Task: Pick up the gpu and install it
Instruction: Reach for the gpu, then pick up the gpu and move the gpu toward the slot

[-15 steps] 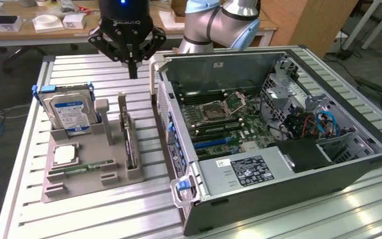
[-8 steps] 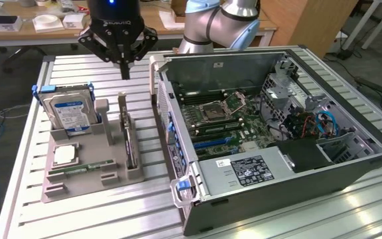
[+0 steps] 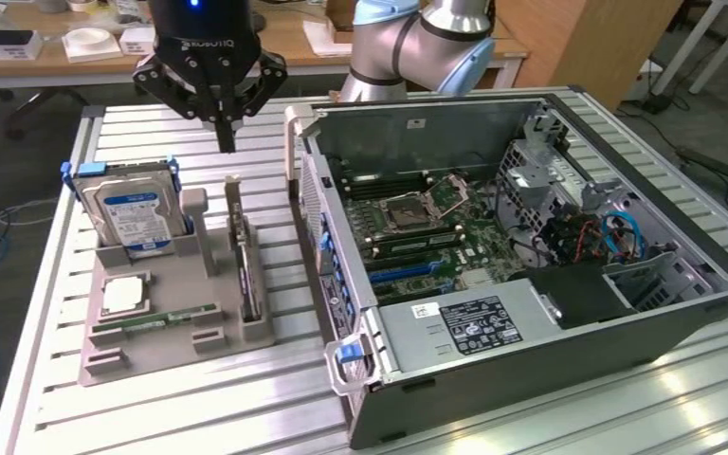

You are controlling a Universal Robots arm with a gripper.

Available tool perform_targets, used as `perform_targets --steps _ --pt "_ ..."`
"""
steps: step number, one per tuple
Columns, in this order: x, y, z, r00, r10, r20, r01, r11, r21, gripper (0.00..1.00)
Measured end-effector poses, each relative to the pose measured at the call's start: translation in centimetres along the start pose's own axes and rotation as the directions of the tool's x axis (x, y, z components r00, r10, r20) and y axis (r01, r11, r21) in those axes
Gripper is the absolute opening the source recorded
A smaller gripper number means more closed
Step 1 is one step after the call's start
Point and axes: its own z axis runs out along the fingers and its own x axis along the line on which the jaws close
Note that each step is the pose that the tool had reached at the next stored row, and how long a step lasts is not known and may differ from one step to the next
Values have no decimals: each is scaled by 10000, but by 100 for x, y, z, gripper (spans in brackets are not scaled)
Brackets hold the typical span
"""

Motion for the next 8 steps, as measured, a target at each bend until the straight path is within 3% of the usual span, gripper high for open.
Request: perform_targets --steps 8 --pt "0 0 -1 10000 0 -1 0 10000 1 10"
